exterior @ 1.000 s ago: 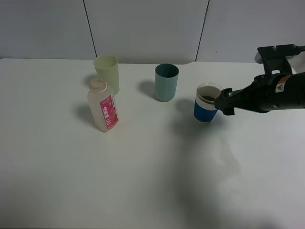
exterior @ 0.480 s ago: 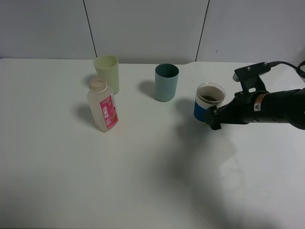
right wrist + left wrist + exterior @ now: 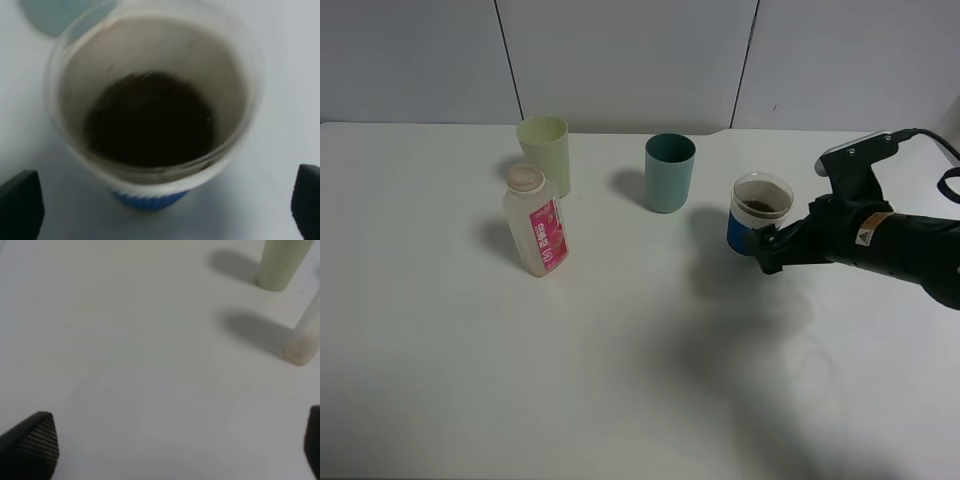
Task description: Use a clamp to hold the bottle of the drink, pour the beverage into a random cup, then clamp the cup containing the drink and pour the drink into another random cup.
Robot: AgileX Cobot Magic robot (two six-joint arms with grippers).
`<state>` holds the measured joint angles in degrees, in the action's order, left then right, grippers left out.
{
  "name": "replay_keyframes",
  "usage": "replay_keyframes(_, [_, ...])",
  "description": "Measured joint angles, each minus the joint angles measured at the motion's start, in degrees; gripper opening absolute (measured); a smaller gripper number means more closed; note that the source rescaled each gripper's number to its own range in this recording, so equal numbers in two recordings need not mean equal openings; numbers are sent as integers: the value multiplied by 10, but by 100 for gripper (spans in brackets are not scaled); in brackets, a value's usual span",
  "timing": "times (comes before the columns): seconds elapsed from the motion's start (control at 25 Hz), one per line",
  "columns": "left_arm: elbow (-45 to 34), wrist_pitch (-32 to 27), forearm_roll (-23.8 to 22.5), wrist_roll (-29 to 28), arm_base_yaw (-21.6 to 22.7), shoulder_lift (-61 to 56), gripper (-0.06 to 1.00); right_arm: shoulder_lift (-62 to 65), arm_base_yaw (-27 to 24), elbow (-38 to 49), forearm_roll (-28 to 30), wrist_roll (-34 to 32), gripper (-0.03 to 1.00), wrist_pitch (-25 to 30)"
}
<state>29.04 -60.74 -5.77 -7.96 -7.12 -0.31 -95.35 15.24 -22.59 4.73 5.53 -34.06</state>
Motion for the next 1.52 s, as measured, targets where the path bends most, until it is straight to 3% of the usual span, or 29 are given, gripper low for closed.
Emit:
replay_keyframes(0.2, [0,0,0,0,0,0,100,0,0,6,-5,41,100,-75])
replay_keyframes(0.6, [0,0,0,0,0,0,100,-57,0,5,-12,55,100,-133])
replay_keyframes(0.88, [0,0,0,0,0,0,100,-121,0,8,-7,55,100,-287])
replay_keyframes(1.28, [0,0,0,0,0,0,100,-200,0,9,-7,55,100,-346])
replay_keyframes(1.52, [0,0,0,0,0,0,100,-225,0,8,-7,55,100,-349])
